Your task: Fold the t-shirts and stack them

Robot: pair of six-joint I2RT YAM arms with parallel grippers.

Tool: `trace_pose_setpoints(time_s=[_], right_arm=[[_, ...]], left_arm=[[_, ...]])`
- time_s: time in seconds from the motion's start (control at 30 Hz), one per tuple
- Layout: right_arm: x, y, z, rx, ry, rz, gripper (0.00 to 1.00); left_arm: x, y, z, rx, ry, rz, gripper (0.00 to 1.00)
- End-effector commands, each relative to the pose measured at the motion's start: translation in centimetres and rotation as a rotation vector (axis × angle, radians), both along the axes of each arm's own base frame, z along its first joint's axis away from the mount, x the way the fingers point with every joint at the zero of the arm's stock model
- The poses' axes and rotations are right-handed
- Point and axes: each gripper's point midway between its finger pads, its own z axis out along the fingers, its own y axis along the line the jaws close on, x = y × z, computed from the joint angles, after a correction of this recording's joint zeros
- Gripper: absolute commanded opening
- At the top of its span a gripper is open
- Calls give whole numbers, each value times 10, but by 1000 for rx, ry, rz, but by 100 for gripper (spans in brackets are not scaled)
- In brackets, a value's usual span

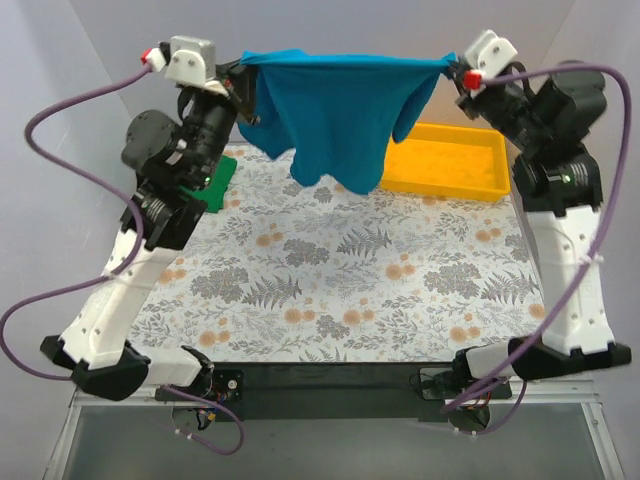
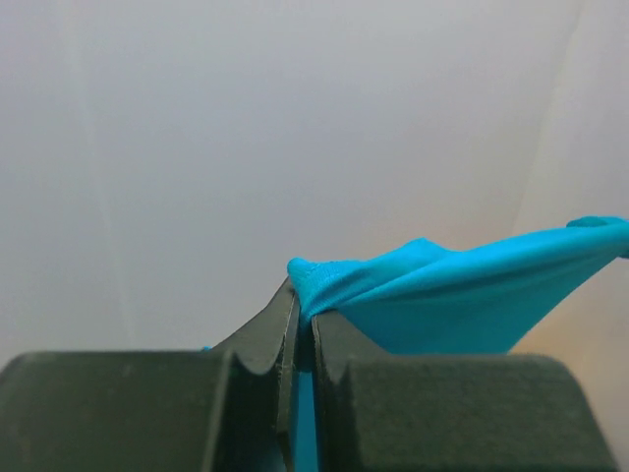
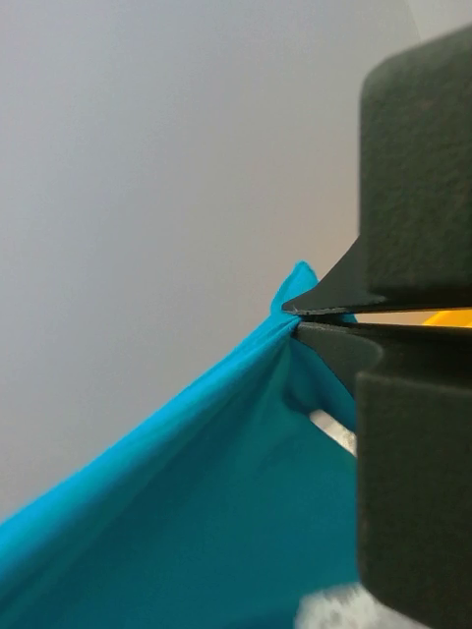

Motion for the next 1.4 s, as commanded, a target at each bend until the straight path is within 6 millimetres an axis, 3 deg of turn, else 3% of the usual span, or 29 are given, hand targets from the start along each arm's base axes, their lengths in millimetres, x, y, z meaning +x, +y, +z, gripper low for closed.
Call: trace_pose_setpoints(time_s=[0.0,0.03,0.07,0.1,0.13,0.17,0.2,0.23,0.27,0.33,0.37,0.4,0.43,0.47,0.5,0.57,0.63,0.67,0.7,0.77,0.83,0.87,0.93,0.97,1.03,1.07,1.13,1.23,1.37], right_arm=[[-81,-5,26,-55,-157,73,1],[-80,0,-6,-117,-101,105,1],[-87,4,-24,-156,-66,141,1],[-111,9,-50,-196,0,215,1],[-106,13,-103,-258,91,257,1],[-131,17,-120,-284,97,323,1],[-139,19,-154,-318,154,367,1],[-152,19,-193,-376,217,417,1],[-162,19,-258,-402,355,479,1],[-195,15,-309,-464,402,550,1],[-212,11,-353,-479,482,575,9],[-219,5,-372,-513,518,568,21],[-230,-1,-389,-558,547,584,34],[-236,-5,-398,-580,572,583,48],[-237,-12,-399,-611,573,558,67],[-237,-16,-394,-625,571,529,71],[-230,-18,-381,-625,549,496,72],[-220,-16,-376,-606,536,479,73],[-216,-13,-374,-553,567,458,73],[-202,-7,-380,-487,637,441,73],[-181,0,-381,-377,713,391,73],[-171,2,-392,-344,791,379,73],[-150,8,-394,-242,887,317,73],[-138,9,-408,-214,974,289,68],[-108,-1,-418,-140,1048,114,63],[-93,-8,-430,-128,1095,30,61],[-63,-38,-441,-76,1107,-214,60],[-42,-62,-464,-35,1167,-394,59],[-19,-71,-494,-3,1212,-488,58]], left_arm=[[-53,20,13,-47,-45,-93,0],[-81,28,14,-46,-70,-145,0],[-84,22,-9,-16,-26,-183,0],[-89,21,-36,11,42,-209,0],[-95,17,-83,31,135,-250,0],[-102,15,-118,56,222,-279,0],[-106,14,-146,66,286,-296,0],[-118,10,-197,54,408,-348,0],[-129,1,-223,63,479,-417,0],[-148,-6,-298,82,707,-484,0],[-168,-11,-324,64,842,-554,0],[-178,-14,-342,61,927,-582,0],[-186,-17,-344,49,977,-610,4],[-204,-20,-361,75,1105,-664,13],[-211,-20,-362,71,1147,-679,26],[-216,-16,-351,45,1163,-666,56],[-215,-10,-327,17,1079,-651,68],[-212,-7,-309,-5,1025,-640,79],[-206,-2,-303,-22,992,-595,82],[-198,1,-297,-39,963,-557,86],[-184,1,-312,-46,1004,-487,86],[-178,1,-319,-53,1021,-462,86],[-164,2,-345,-89,1091,-375,85],[-157,-2,-347,-114,1080,-372,85],[-150,-6,-373,-156,1134,-340,85],[-143,-9,-375,-186,1120,-331,84],[-138,-9,-396,-212,1150,-297,84],[-129,-5,-408,-283,1148,-240,84],[-129,3,-426,-328,1158,-182,84]])
